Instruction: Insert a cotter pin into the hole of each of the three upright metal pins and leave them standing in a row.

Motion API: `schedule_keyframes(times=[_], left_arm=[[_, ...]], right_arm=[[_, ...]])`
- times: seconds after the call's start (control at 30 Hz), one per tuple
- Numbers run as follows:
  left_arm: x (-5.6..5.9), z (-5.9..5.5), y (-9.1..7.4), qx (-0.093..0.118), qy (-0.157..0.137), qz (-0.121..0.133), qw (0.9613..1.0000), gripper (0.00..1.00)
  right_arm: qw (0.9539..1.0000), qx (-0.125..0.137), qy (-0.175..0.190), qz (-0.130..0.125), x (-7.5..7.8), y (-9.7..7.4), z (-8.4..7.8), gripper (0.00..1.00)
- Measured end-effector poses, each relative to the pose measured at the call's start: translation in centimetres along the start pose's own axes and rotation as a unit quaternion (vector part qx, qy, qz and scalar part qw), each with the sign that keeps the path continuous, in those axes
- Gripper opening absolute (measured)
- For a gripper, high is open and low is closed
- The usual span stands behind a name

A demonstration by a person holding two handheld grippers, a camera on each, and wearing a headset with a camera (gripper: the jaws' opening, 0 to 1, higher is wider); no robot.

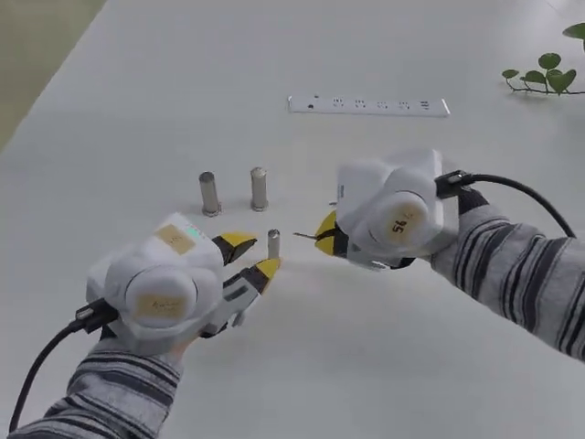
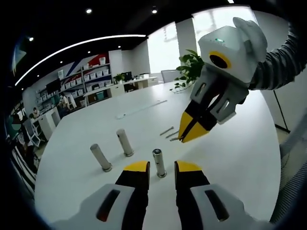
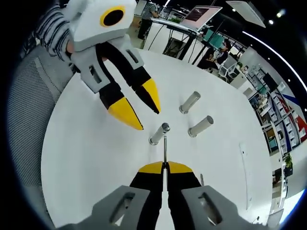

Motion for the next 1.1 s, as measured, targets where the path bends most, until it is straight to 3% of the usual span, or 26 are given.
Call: schedule_keyframes(times=[0.43, 0.63, 1.1], left_arm=[[0.0, -1.3, 2.7, -0.024, -0.024, 0.023, 0.9992, 0.18], [0.5, -1.6, 3.5, -0.031, -0.028, 0.016, 0.999, 0.16], [0.9, -2.0, 4.2, -0.042, -0.045, 0.021, 0.9979, 0.07]], right_arm=[[0.9997, -0.014, 0.017, 0.009, 0.3, 1.6, -0.3, 0.0], [0.9997, -0.009, 0.02, 0.012, 0.2, 1.9, -0.2, 0.0], [0.9998, -0.005, 0.014, 0.01, 0.1, 2.0, 0.4, 0.0]])
Point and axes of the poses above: the centre of the closed fingertips' face, and the gripper's own axes: y roughly forward along the fingers, x roughly to its right, z roughly out of its top, the point moved 5 cm from there along -y, roughly backward along the fingers, and after that the axes turned 11 degrees about z, right-handed, at the moved point
